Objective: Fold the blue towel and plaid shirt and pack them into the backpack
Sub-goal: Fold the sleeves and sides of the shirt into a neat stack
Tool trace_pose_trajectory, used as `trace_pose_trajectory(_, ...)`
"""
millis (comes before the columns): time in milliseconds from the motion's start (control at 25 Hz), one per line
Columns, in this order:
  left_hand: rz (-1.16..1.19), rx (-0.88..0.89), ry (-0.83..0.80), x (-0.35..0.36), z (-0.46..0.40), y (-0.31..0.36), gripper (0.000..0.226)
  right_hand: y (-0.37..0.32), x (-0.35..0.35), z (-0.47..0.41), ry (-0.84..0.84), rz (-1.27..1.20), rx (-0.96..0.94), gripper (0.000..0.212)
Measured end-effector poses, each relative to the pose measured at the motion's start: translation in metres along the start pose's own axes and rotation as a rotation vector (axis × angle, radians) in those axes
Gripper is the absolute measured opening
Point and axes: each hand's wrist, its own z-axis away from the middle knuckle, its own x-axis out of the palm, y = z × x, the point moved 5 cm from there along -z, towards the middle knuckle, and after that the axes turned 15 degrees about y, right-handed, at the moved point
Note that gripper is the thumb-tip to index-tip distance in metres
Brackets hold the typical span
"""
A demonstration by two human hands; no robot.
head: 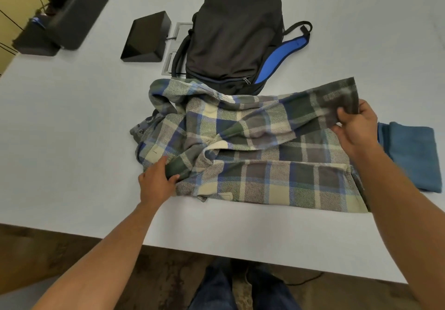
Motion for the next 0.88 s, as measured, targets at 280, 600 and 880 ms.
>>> trace_pose_trajectory(280,0.071,0.140,0.251,-0.047,-0.016,-0.004,0.012,-0.038,-0.022,0.002,0.041,-0.025,-0.116,0.032)
trace_pose_trajectory(600,-0.012,0.122,0.347,-0.058,-0.008,-0.011,0.017,-0.040,-0.052,0.002,0.205,0.138,-0.181,0.032)
trace_pose_trajectory(880,-0.070,-0.141,0.199,-0.050,-0.002,-0.009,0.029,-0.052,-0.029,0.004,0.161,0.257,-0.220,0.033)
